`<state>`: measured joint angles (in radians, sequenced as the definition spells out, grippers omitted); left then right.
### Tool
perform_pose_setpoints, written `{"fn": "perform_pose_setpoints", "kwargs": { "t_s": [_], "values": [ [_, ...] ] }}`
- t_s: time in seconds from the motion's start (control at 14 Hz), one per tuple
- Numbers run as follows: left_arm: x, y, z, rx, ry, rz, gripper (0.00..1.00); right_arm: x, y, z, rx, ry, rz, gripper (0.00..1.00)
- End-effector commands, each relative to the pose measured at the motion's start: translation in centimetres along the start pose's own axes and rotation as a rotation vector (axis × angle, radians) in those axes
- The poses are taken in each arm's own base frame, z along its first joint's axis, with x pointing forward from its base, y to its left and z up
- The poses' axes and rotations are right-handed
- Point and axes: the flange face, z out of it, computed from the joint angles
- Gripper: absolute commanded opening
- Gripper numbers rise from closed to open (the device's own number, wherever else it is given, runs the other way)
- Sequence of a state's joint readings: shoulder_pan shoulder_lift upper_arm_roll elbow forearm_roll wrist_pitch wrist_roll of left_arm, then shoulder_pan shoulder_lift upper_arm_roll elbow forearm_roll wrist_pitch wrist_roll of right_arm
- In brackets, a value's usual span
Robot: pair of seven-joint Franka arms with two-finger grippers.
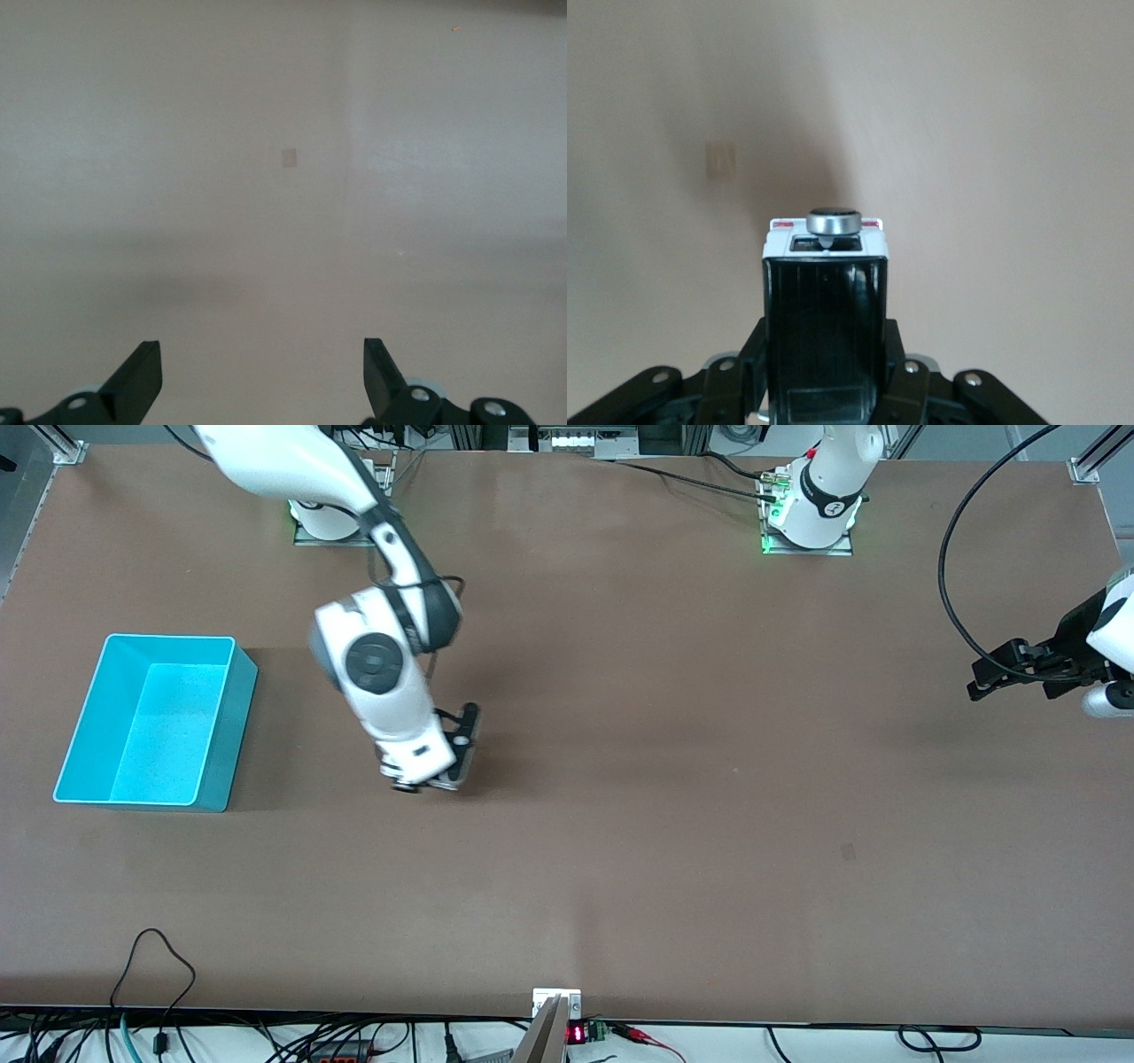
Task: Wind and store white jeep toy
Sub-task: 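Carry the jeep over the light-blue bin with the right gripper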
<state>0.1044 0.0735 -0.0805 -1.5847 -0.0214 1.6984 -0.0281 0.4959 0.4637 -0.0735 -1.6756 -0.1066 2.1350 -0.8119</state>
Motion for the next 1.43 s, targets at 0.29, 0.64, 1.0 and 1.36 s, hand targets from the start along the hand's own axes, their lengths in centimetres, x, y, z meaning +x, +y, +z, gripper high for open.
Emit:
{"fn": "perform_pose_setpoints", "kwargs": {
  "t_s": [0.29, 0.64, 1.0, 1.36],
  "values": [
    [0.2, 0.2, -0.5, -0.015, 0.009, -0.002, 1.0, -18.4, 2.5, -4.5, 0.076, -0.05, 0.424, 0.0],
    [0.2, 0.0, -0.7, -0.018, 0.012, -0.006, 1.0, -28.2, 4.5, -2.4, 0.118, -0.107, 0.733, 0.0],
    [0.1, -0.3, -0.7, -0.004, 0.011, -0.015, 1.0, -39.1, 6.7, 2.2, 0.119, -0.163, 0.951, 0.0],
    [0.1, -0.6, -0.7, -0.006, 0.012, -0.018, 1.0, -43.4, 6.1, 8.2, 0.06, -0.15, 1.1, 0.0]
  ]
}}
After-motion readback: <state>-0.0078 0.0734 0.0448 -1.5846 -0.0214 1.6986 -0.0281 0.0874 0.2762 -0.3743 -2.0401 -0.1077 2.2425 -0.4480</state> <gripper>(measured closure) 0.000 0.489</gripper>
